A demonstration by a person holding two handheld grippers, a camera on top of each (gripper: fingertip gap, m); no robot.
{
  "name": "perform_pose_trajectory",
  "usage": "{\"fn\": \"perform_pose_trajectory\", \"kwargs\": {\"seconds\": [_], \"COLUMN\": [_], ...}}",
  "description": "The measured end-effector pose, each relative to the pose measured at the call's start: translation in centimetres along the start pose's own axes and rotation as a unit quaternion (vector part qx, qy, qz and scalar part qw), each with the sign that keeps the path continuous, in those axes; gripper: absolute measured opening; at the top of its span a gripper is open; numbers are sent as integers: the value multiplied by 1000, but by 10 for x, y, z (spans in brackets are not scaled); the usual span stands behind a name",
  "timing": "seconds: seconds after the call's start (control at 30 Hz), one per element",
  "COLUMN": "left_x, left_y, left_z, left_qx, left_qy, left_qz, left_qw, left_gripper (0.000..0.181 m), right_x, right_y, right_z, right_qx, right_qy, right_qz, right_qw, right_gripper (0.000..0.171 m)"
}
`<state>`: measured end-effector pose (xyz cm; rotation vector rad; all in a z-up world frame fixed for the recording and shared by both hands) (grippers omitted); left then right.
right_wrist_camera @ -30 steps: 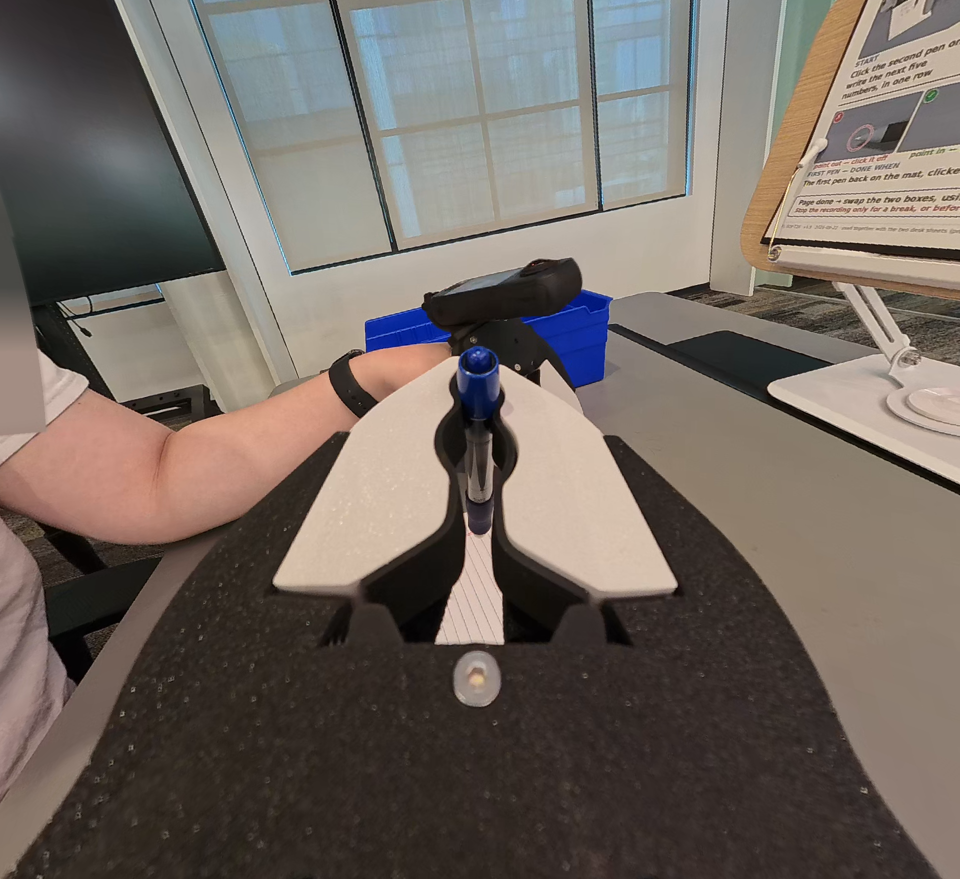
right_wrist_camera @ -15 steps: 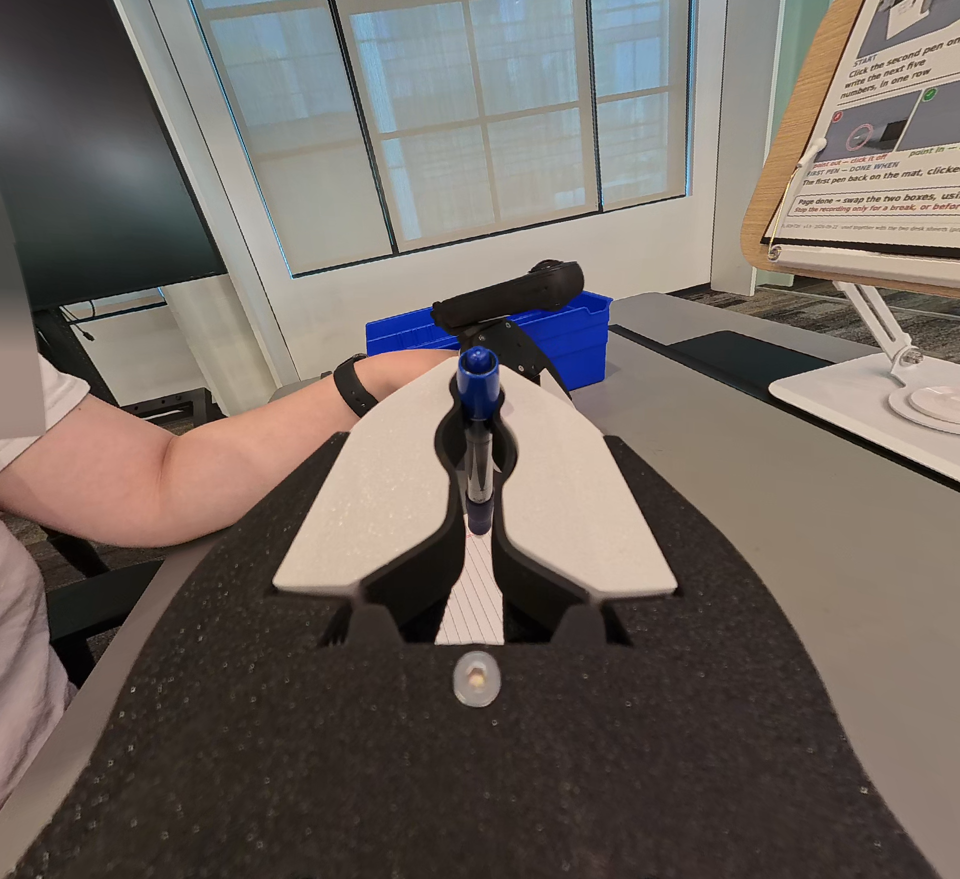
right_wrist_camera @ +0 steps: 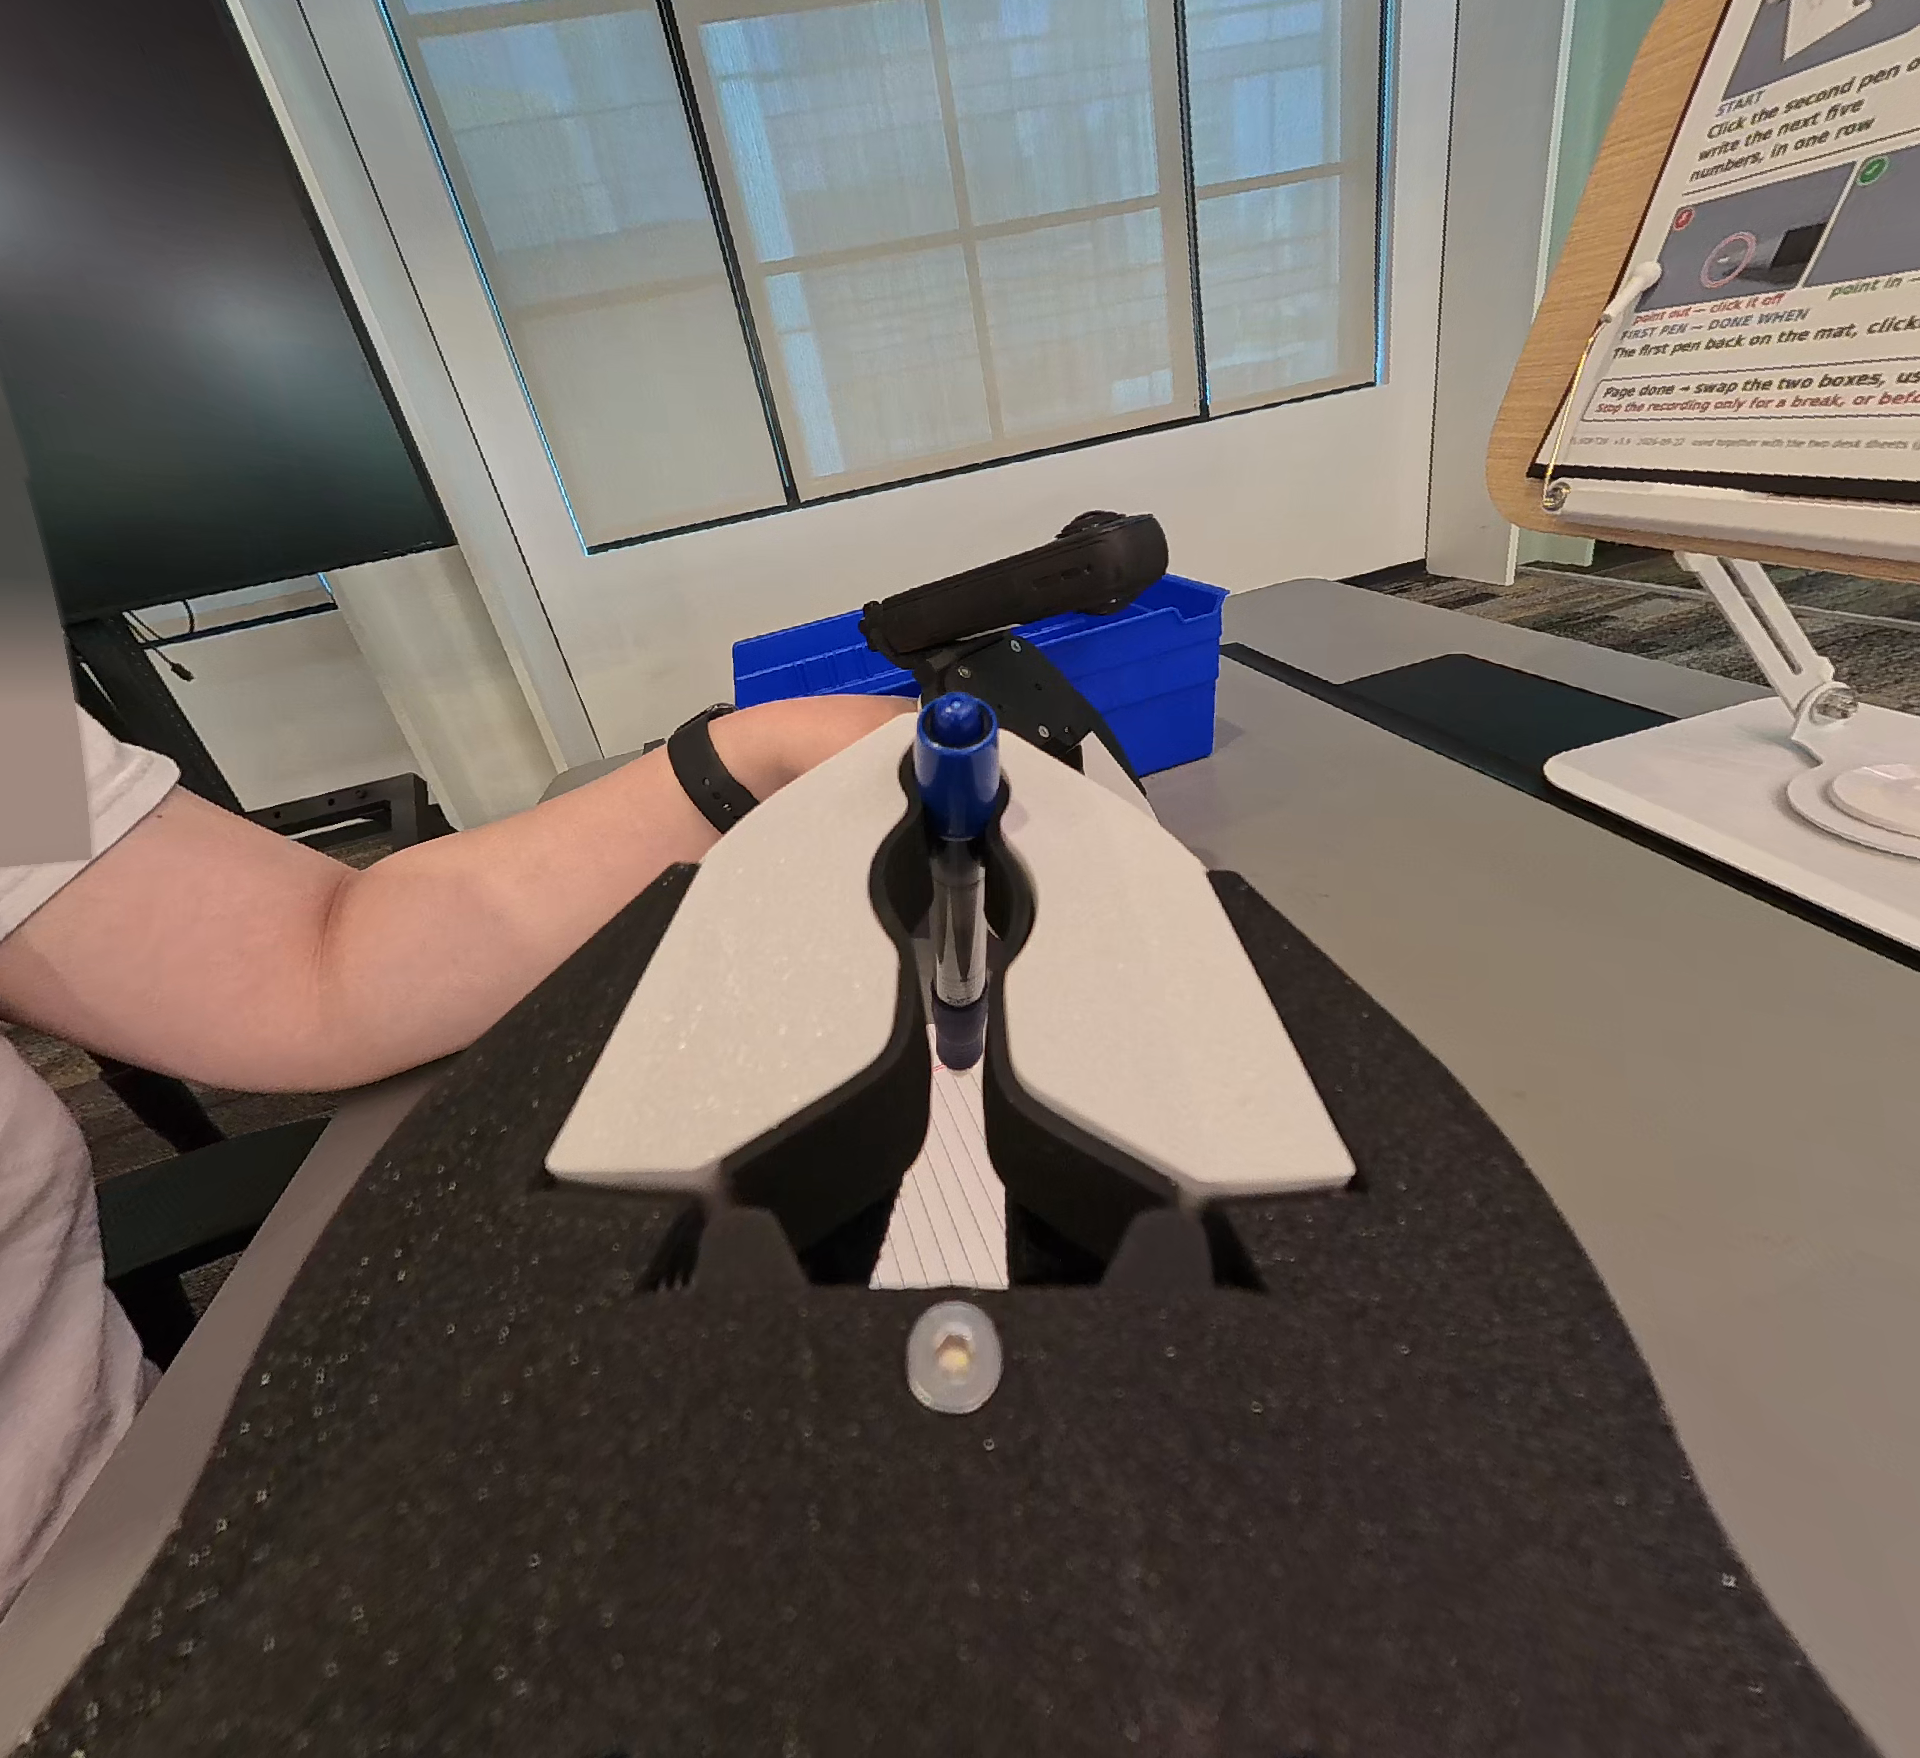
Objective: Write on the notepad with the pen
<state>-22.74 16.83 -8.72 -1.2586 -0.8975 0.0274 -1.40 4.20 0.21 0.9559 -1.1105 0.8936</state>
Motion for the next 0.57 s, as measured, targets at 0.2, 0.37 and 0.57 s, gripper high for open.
{"fn": "perform_pose_trajectory", "kwargs": {"seconds": [0.2, 0.37, 0.57], "left_x": [3, 15, 11], "left_y": [0, -9, 2], "left_z": [-1, -4, -13], "left_qx": [-8, 14, -23], "left_qy": [10, 37, 58], "left_qz": [13, -36, -25], "left_qw": [1000, 999, 998], "left_gripper": [35, 39, 42], "right_x": [-1, 0, 0], "right_y": [0, -1, -1], "right_z": [0, -1, 0], "right_qx": [2, 3, 4], "right_qy": [2, 2, 3], "right_qz": [1, 1, 1], "right_qw": [1000, 1000, 1000], "right_gripper": [4, 4, 4]}}
Point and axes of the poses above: each gripper's, where its closed fingertips meet, y out along the fingers, x out of its top, z = x × y across the jaws, the point moved 8 cm from there along -y, back along the fingers, and after that the axes turned 7 degrees about x, right-handed, at the moved point
